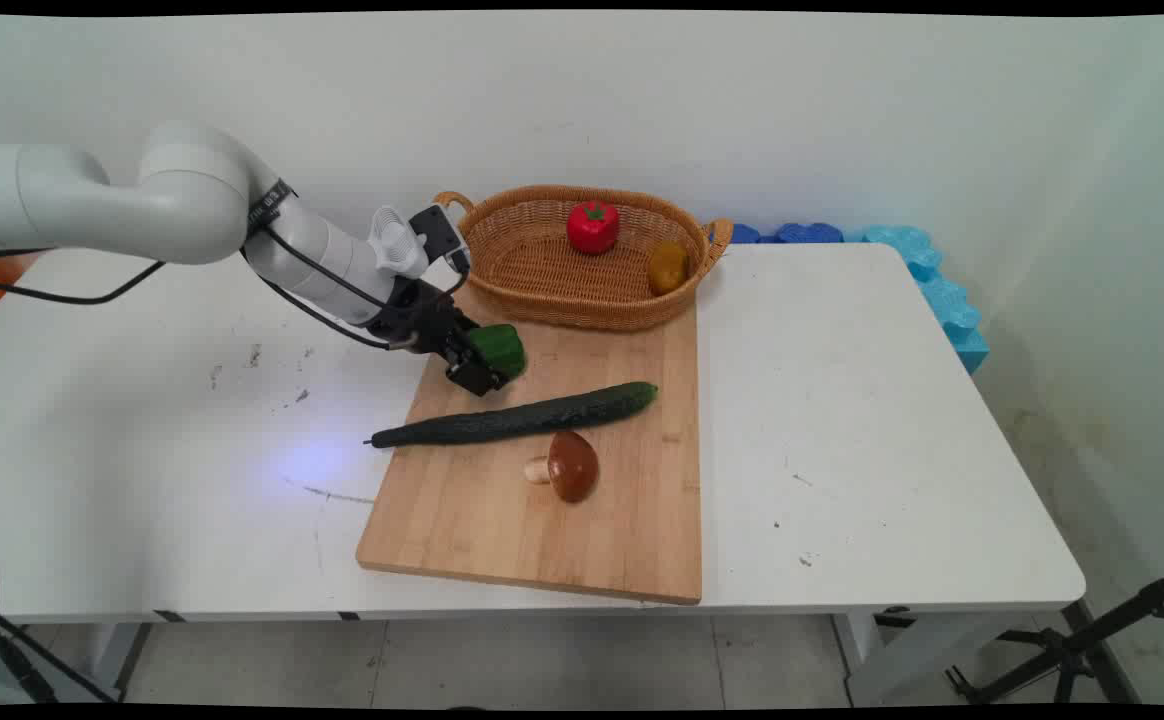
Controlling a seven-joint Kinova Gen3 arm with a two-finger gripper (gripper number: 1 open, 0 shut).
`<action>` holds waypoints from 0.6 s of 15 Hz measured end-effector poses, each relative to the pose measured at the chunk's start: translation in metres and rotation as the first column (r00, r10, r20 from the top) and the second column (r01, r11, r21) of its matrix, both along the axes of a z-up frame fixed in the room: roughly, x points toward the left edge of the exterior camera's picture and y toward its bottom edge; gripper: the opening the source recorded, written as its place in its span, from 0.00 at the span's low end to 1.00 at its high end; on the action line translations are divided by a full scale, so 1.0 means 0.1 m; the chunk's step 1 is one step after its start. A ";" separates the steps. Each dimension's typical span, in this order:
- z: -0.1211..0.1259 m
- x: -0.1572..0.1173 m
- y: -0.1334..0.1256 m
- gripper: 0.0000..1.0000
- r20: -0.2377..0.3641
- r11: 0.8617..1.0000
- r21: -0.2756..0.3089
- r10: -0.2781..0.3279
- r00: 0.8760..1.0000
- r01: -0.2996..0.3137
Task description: Pick up the potato from the vegetable basket
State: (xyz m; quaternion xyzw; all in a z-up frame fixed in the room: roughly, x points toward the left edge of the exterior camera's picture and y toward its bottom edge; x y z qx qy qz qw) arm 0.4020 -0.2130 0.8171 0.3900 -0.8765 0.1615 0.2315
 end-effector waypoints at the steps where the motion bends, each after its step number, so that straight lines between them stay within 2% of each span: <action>1: 0.01 -0.01 0.00 1.00 -0.003 1.000 -0.003 -0.003 1.000 0.003; 5: 0.14 -0.09 0.00 1.00 -0.019 1.000 -0.020 0.003 1.000 -0.003; 9: 0.33 -0.20 -0.05 1.00 -0.047 0.998 -0.032 0.059 0.997 -0.061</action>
